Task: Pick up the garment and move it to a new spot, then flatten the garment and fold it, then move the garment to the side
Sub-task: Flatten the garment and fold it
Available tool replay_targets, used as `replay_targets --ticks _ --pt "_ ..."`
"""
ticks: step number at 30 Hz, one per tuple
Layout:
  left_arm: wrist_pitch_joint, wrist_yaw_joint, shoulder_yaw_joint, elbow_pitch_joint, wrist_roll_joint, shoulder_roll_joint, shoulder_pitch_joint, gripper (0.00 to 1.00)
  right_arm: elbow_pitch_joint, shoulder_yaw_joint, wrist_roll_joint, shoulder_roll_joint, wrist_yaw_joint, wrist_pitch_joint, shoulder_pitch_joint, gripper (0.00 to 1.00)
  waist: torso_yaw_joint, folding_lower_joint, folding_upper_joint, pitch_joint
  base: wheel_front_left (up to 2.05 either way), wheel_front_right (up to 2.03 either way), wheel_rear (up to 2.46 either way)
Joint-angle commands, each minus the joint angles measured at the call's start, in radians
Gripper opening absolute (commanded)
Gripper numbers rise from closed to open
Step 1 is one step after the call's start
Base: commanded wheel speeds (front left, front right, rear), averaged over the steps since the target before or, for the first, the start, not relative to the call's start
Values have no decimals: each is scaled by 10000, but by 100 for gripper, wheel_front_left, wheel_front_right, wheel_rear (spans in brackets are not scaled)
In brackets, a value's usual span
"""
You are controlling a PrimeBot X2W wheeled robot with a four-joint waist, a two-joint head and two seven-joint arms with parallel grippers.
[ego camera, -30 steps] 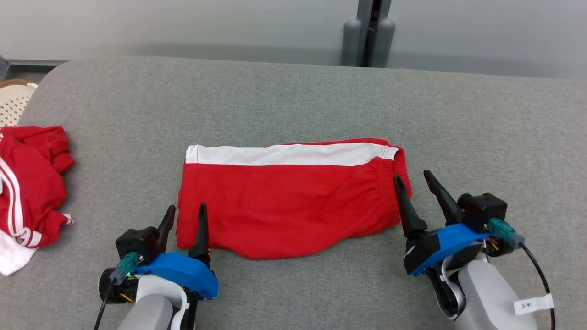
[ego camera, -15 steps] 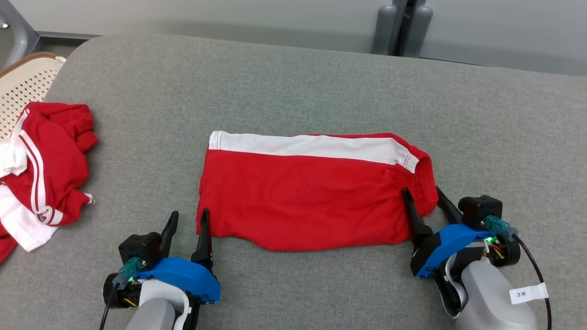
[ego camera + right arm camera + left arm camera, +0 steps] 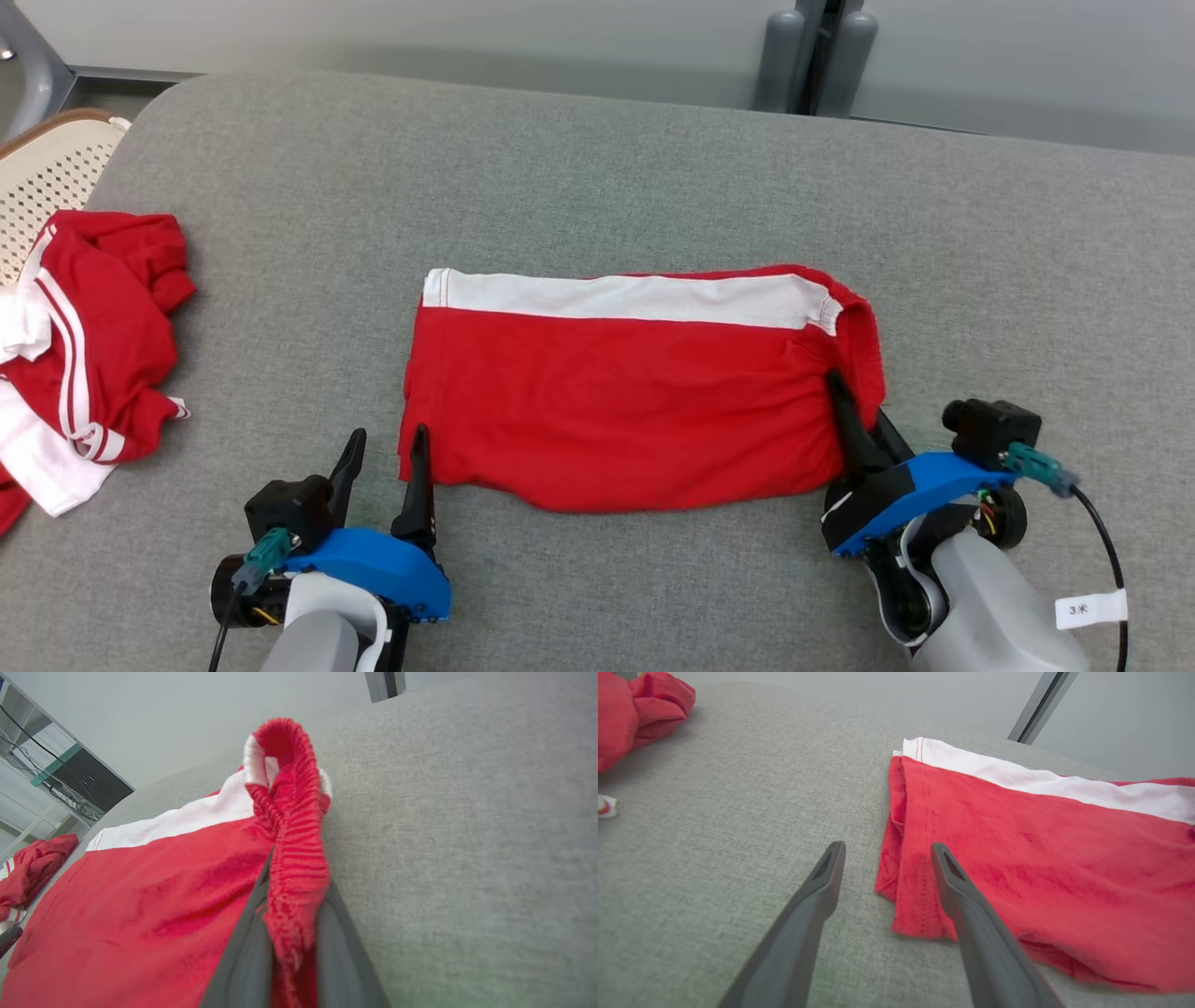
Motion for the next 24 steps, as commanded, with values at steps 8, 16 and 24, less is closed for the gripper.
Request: replay_targets --ticks 8,16,24 --pt "-28 -159 140 44 336 -56 417 100 -241 -1890 -382 -85 -10 18 862 0 -303 0 0 -296 0 0 0" --pt "-28 -222 -122 190 498 -77 710 100 -795 -3220 -1018 -375 -2 8 802 0 -642 0 0 -611 0 0 0" --pt "-28 -250 -655 171 143 -90 598 100 -1250 -1411 -238 -12 -2 459 288 0 -254 0 0 -731 0 0 0"
